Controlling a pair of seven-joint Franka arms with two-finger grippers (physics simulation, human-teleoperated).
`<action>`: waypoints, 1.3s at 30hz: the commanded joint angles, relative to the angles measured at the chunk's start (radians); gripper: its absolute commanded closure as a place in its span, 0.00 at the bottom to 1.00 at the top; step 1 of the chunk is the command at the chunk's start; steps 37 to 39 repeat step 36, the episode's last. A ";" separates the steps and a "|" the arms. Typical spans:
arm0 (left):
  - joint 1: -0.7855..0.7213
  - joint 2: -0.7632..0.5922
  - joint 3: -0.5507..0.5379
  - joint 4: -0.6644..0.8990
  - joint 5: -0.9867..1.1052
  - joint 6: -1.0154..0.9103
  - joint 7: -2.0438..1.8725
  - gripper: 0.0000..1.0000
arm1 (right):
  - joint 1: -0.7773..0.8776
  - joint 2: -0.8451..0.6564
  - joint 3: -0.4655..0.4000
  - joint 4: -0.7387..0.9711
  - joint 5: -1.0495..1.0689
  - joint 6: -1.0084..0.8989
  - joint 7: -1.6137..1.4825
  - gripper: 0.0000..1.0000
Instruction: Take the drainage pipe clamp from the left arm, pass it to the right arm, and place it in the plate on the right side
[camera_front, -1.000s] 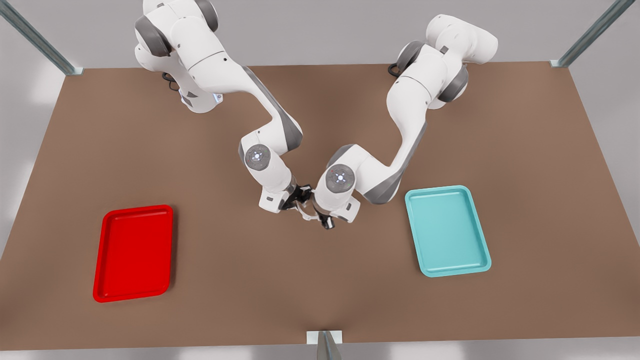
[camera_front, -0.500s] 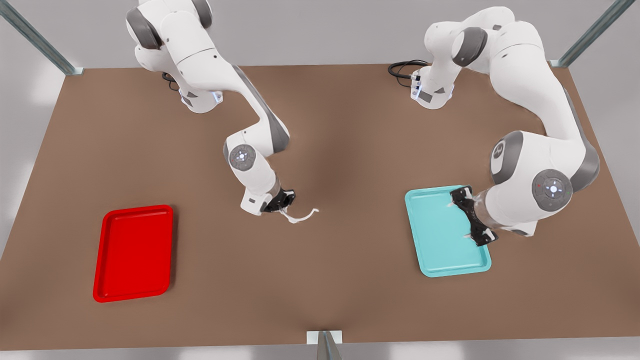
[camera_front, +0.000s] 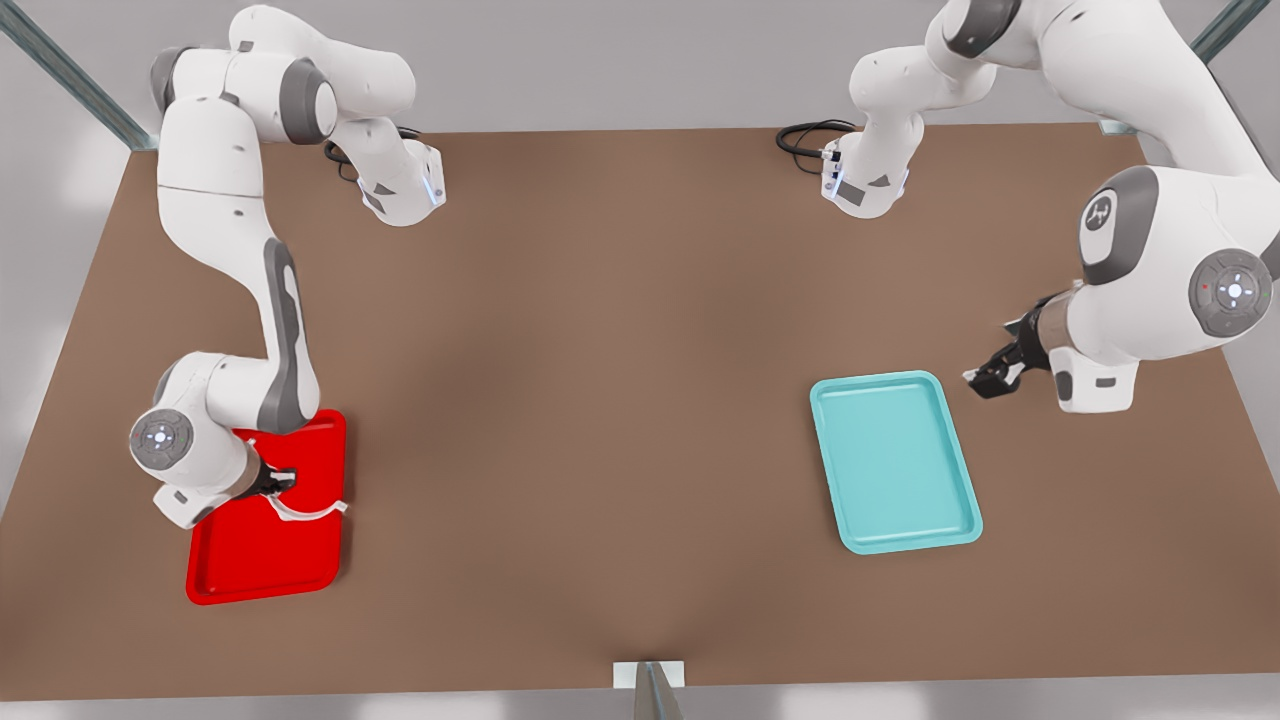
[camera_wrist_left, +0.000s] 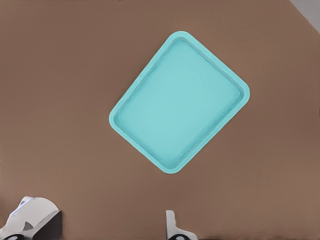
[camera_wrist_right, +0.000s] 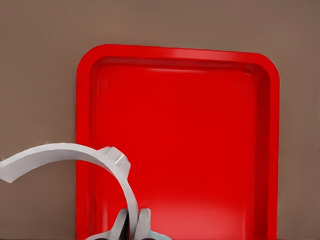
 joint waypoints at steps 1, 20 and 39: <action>0.002 -0.001 -0.002 0.001 -0.003 -0.014 0.956 0.00 | -0.003 0.012 0.000 0.001 -0.079 0.019 -0.386 0.79; 0.010 -0.001 -0.002 -0.001 0.000 -0.016 0.956 0.00 | -0.037 0.009 0.027 0.098 -0.004 -0.082 -0.449 0.00; 0.011 0.002 -0.002 -0.001 0.002 -0.017 0.956 0.00 | 0.154 -0.533 0.040 0.112 0.074 -0.742 0.410 0.00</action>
